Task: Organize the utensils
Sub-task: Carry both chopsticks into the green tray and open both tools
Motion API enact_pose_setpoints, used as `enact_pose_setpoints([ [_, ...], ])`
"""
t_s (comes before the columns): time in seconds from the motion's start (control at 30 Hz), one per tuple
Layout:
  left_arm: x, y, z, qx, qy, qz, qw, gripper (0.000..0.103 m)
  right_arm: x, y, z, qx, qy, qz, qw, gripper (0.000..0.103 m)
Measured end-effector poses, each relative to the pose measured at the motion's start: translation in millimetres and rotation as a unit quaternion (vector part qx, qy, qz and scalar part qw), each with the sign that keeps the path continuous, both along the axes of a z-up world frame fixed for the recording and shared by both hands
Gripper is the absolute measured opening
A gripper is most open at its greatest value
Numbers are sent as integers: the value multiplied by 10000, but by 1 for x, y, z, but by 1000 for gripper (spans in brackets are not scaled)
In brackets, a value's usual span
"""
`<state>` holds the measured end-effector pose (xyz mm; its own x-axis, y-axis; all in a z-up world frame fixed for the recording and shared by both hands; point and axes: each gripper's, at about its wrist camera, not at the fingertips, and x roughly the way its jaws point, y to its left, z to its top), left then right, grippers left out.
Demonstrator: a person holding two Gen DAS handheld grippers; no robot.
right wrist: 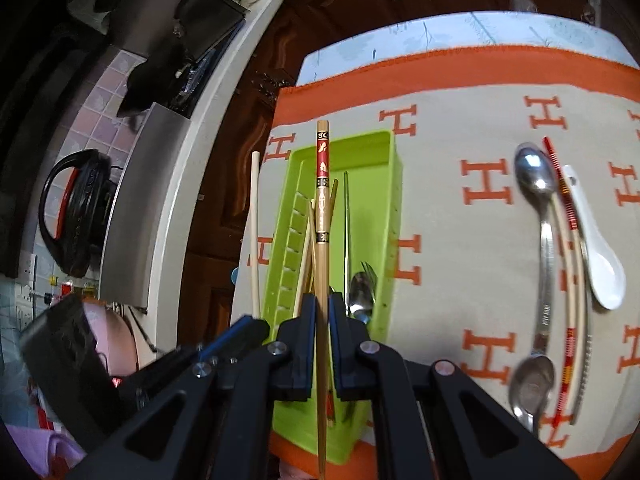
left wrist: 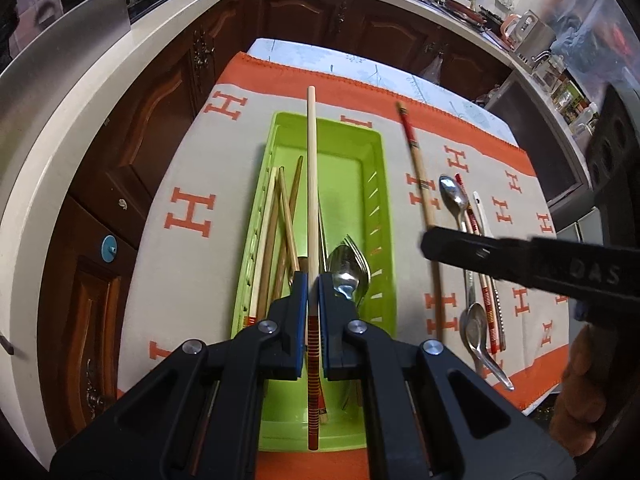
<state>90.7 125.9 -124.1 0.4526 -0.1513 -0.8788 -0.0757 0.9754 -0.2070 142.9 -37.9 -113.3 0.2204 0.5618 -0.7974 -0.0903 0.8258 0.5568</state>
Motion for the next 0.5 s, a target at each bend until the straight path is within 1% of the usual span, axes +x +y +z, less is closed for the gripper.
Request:
enact_pose_setpoints([
  [0.2, 4, 0, -9, 214, 11, 10, 9998, 4, 7, 15, -22, -154, 300, 64, 9994, 7],
  [0.37, 7, 4, -18, 266, 234, 51, 9994, 6, 5, 16, -31, -218, 397, 30, 9990, 8],
  [0.4, 7, 5, -20, 262, 267, 66, 9993, 10, 4, 16, -32, -224, 406, 42, 9989, 8],
  [0.43, 7, 6, -21, 246, 298, 83, 9992, 17, 2, 15, -32, -231, 408, 53, 9989, 8],
  [0.47, 7, 7, -22, 228, 305, 101, 9992, 22, 0, 15, -32, -233, 400, 62, 9989, 8],
  [0.5, 6, 9, -22, 197, 297, 133, 9993, 34, -3, 14, -31, -246, 387, 74, 9989, 8],
])
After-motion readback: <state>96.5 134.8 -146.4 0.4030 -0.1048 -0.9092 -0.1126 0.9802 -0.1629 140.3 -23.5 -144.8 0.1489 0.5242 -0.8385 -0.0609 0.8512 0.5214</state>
